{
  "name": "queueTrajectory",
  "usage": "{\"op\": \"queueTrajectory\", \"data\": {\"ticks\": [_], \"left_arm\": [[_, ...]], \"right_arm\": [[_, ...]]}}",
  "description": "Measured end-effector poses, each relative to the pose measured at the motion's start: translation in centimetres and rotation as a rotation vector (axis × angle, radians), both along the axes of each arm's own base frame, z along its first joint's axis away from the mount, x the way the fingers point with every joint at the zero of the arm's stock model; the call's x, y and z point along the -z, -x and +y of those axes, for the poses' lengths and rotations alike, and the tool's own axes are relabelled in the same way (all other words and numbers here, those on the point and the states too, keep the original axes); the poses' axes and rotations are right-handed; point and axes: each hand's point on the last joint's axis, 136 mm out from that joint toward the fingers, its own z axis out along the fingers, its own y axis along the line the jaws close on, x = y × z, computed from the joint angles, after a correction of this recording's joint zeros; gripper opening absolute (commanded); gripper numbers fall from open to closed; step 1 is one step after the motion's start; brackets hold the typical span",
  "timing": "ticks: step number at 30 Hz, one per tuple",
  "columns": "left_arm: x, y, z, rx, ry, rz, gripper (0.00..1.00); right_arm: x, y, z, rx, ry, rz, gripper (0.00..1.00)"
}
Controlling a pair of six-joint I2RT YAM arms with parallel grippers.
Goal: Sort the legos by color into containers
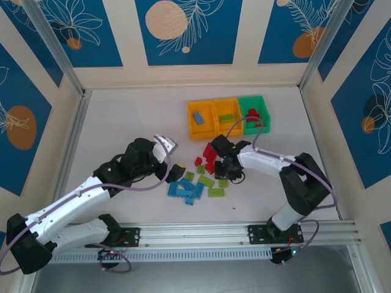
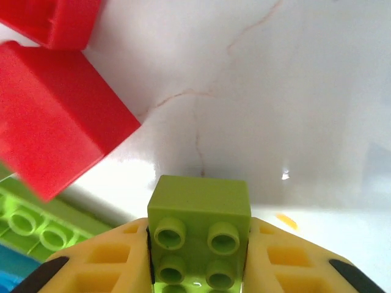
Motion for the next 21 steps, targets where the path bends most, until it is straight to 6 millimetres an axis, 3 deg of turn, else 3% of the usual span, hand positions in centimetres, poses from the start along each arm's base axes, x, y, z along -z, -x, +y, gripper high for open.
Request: {"op": "queueTrajectory", "data": {"ticks": [5, 8, 11, 14, 17, 21], "left_arm": [[-0.3, 0.2, -0.5, 0.033, 0.016, -0.012, 1.0], [-0.5, 0.3, -0.6, 0.042, 0.022, -0.017, 1.0], [-0.4, 0.2, -0.7, 0.045, 0.022, -0.015, 1.0], [-0.1, 0.2, -0.8, 0.045, 0.015, -0.007, 1.0], [0.0, 0.3, -0.7, 0.044, 0.01, 0.0, 1.0], [0.1, 0.4, -0.4, 0.038, 0.006, 0.005, 1.0]], "right_arm": [[-5.6, -2.5, -0.9, 0.019, -0.046, -0.184, 0.29], [-9.0, -6.4, -1.8, 0.033, -0.056, -0.308, 0.28], [-11.2, -11.6, -2.8, 0.052, -0.037, -0.408, 0.28], [-11.3, -17.2, -3.6, 0.063, -0.001, -0.447, 0.28], [-9.8, -22.3, -3.9, 0.065, 0.027, -0.442, 0.29], [-7.4, -26.5, -3.9, 0.071, 0.051, -0.408, 0.5]]}}
